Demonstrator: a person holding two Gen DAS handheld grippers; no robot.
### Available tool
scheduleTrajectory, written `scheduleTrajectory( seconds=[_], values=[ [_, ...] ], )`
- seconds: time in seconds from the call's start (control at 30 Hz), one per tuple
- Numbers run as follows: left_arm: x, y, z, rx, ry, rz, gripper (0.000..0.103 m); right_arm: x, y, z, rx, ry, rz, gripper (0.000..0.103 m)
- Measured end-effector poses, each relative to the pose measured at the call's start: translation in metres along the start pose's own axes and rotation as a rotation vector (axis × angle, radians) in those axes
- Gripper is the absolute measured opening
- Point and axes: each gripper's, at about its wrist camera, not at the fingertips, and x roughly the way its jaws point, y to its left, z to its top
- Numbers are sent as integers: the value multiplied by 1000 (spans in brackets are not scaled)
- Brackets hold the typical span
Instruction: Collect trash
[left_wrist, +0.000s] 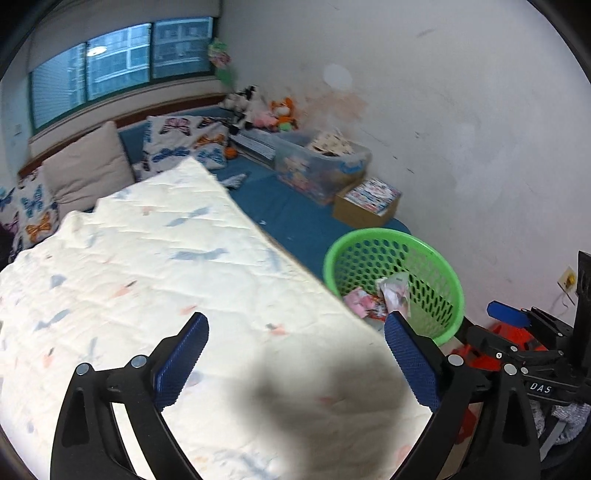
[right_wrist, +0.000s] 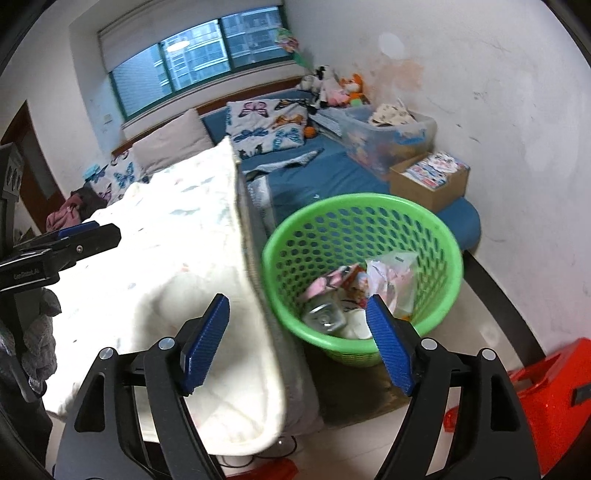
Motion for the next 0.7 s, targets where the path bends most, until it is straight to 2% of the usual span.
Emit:
scheduleTrajectory(
  seconds=[0.4, 0.7],
  values=[
    [-62, 56, -39, -102, -65, 143, 96, 0, 57, -2, -69, 9, 64, 84],
    [-99, 86, -69, -190, -95, 224, 96, -7, 92, -2, -123, 2, 69, 91]
  ],
)
